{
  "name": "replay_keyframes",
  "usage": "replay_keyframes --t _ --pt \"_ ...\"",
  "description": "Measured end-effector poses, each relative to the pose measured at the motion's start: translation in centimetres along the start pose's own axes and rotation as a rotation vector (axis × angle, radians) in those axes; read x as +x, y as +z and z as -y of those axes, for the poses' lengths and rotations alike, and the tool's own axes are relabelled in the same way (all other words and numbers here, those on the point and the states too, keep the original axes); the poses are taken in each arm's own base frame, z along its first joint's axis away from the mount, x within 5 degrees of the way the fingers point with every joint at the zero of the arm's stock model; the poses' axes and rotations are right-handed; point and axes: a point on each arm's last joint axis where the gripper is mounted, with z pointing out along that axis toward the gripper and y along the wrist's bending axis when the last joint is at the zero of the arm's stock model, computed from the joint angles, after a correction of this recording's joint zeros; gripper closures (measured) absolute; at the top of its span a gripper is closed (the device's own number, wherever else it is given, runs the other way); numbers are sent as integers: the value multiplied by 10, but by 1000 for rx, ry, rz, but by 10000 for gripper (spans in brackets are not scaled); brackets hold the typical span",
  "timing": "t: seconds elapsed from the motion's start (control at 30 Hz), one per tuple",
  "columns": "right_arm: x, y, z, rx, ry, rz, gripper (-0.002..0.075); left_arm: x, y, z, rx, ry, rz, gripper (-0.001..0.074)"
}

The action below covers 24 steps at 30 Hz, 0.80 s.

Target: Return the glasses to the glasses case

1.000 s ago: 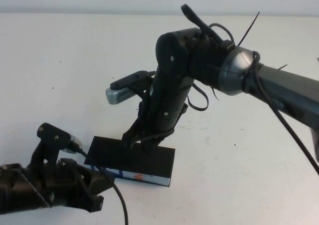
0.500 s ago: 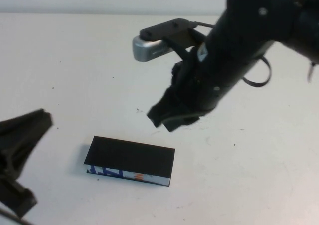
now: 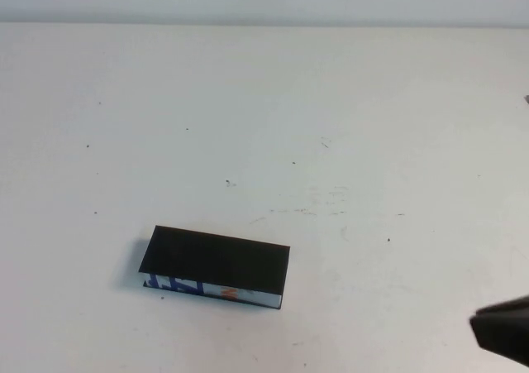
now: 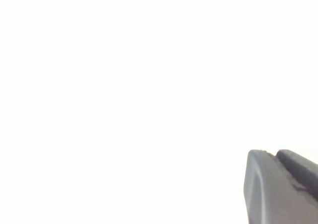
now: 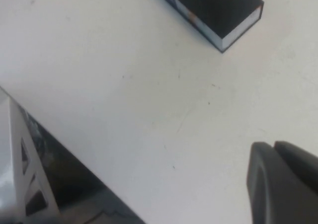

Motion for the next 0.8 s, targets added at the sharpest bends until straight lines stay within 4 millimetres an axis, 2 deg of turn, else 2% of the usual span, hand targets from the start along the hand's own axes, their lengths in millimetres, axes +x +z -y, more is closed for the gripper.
replay_keyframes --t 0.07,0.13,0.27,0.37,0.5,0.8 --pt "23 -13 1 -9 13 106 740 17 1 -2 -23 -1 -51 735" --pt "43 -25 2 -21 11 223 740 24 1 -4 -33 -5 -72 735" --pt "74 -37 6 -44 11 424 740 26 1 -5 -53 -11 -77 735" --pt "91 -38 9 -55 17 499 740 26 1 -6 -61 -13 -77 735" --pt "102 -30 13 -57 22 537 740 26 0 -6 -61 -13 -76 735" --pt "109 -6 21 -40 40 538 740 26 0 -6 -64 -13 -76 735"
